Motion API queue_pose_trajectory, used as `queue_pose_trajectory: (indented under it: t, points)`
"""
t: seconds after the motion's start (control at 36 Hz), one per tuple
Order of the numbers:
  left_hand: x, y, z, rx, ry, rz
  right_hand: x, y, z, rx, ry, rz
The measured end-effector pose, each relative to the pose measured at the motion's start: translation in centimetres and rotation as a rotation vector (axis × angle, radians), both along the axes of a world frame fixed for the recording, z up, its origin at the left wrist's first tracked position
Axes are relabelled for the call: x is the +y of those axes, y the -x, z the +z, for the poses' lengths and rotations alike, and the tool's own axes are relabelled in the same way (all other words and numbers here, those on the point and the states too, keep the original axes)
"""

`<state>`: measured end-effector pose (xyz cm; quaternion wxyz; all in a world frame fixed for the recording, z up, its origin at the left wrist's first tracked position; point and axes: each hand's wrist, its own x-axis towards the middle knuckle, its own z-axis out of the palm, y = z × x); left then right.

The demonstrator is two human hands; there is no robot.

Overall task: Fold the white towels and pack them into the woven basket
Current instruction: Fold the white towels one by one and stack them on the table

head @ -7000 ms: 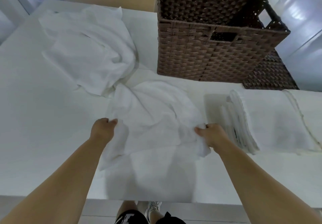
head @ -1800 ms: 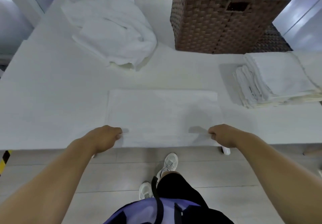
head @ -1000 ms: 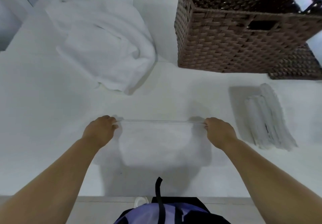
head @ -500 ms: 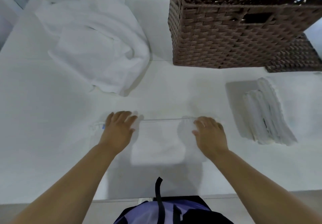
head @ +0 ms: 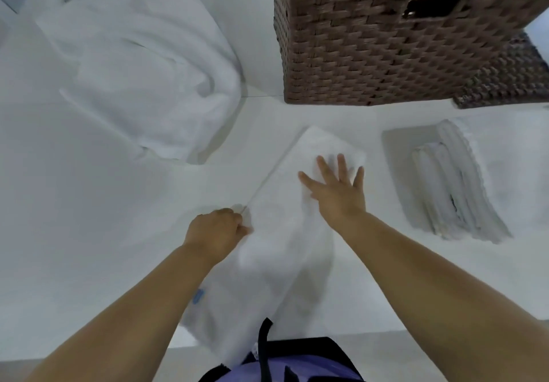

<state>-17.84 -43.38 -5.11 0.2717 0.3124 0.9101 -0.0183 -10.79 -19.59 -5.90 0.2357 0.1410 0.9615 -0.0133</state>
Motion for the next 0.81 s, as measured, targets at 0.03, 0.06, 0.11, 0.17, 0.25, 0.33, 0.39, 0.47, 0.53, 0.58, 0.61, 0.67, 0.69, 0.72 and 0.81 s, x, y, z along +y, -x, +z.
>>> queue_pose_trajectory:
  t: [0.03, 0.06, 0.11, 0.17, 0.25, 0.33, 0.39, 0.47, 0.53, 0.58, 0.61, 0.67, 0.69, 0.72, 0.81]
  points:
    - [0.5, 0.0, 0.0, -0.02, 0.007, 0.028, 0.2, 0.7, 0.0, 0.018, -0.013, -0.002]
    - [1.0, 0.0, -0.1, -0.034, 0.011, 0.055, 0.2, 1.1, 0.0, 0.045, -0.016, -0.014]
    - [1.9, 0.1, -0.2, -0.043, 0.0, 0.112, 0.2, 1.4, 0.0, 0.118, 0.008, -0.078]
    - [2.8, 0.2, -0.2, -0.043, -0.059, 0.197, -0.1, 0.8, 0.2, 0.194, 0.082, -0.185]
    - [3.7, 0.4, -0.4, -0.055, -0.176, 0.352, -1.1, -1.4, 0.7, 0.274, 0.219, -0.307]
    - [4.3, 0.3, -0.5, -0.132, -0.245, 0.488, -2.2, -4.3, 0.8, 0.293, 0.356, -0.447]
    - [4.4, 0.1, -0.7, -0.183, -0.256, 0.561, -3.0, -5.8, 0.6, 0.245, 0.425, -0.547]
    - [4.4, -0.2, -0.7, -0.209, -0.25, 0.593, -4.2, -6.8, 0.0, 0.198, 0.555, -0.675]
    - [4.1, -0.6, -0.8, -0.217, -0.232, 0.574, -4.8, -7.0, -0.3, 0.178, 0.634, -0.74]
    - [3.6, -1.1, -0.8, -0.244, -0.239, 0.581, -5.2, -7.1, -0.5, 0.179, 0.684, -0.784]
    - [3.3, -1.4, -0.9, -0.264, -0.246, 0.598, -5.3, -7.2, -0.6, 0.185, 0.715, -0.813]
    - [2.5, -1.8, -0.9, -0.297, -0.26, 0.632, -5.5, -7.4, -0.6, 0.191, 0.77, -0.857]
    - [2.2, -2.0, -0.9, -0.31, -0.274, 0.65, -5.6, -7.6, -0.7, 0.185, 0.78, -0.854]
    - [1.8, -2.2, -0.9, -0.325, -0.296, 0.677, -5.7, -7.7, -0.7, 0.177, 0.789, -0.848]
    - [0.9, -3.0, -0.6, -0.377, -0.397, 0.786, -5.9, -8.3, -0.5, 0.202, 0.881, -0.887]
